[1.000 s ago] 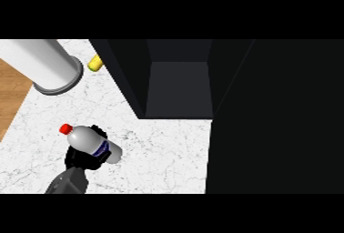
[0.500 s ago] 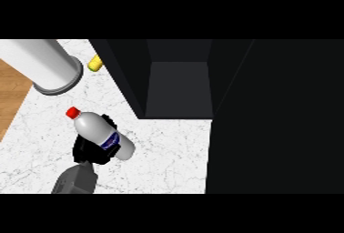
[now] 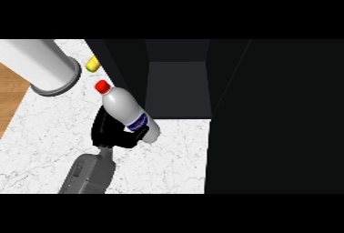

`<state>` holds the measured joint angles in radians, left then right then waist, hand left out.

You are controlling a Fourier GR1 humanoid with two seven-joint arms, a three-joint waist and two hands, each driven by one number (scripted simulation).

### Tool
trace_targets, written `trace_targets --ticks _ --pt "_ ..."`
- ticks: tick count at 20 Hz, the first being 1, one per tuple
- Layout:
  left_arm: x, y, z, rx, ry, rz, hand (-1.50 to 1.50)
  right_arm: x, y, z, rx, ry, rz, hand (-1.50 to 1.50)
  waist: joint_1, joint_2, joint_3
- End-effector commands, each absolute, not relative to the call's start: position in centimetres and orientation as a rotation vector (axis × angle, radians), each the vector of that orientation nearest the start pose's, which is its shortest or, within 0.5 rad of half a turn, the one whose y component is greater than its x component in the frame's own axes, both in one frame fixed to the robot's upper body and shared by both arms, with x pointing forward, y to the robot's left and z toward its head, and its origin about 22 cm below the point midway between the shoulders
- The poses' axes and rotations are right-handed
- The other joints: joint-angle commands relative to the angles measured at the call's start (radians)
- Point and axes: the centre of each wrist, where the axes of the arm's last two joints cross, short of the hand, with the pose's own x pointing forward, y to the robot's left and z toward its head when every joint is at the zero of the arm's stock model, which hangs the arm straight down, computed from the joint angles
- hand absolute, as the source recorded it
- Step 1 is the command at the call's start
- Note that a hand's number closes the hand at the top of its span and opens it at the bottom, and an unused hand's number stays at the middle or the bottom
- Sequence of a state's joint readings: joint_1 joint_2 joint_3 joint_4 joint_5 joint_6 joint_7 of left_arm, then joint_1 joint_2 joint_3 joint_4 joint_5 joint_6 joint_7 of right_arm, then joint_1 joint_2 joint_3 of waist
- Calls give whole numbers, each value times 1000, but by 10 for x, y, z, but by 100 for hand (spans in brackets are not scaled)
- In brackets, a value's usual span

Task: Pick up the bottled water, place it into the cabinet and close the cabinet

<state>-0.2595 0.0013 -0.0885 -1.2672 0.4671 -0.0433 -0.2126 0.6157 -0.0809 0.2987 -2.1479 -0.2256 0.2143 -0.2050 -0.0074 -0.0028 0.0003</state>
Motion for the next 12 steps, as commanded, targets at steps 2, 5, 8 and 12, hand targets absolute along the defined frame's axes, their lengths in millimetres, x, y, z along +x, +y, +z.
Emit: trace_targets --ticks 2,5,8,12 --pt "310 143 21 -439 -1656 169 150 100 -207 39 407 -1770 -31 -150 -1 1 0" --pt "325 114 36 -420 -1655 143 150 113 -215 35 410 -1776 -32 -150 -8 3 0" --pt "351 108 49 -333 -1708 106 150 111 -214 29 428 -1756 -23 -150 -13 5 0" --pt "360 91 67 -248 -1747 50 150 111 -205 55 448 -1770 -30 -150 -25 7 0"
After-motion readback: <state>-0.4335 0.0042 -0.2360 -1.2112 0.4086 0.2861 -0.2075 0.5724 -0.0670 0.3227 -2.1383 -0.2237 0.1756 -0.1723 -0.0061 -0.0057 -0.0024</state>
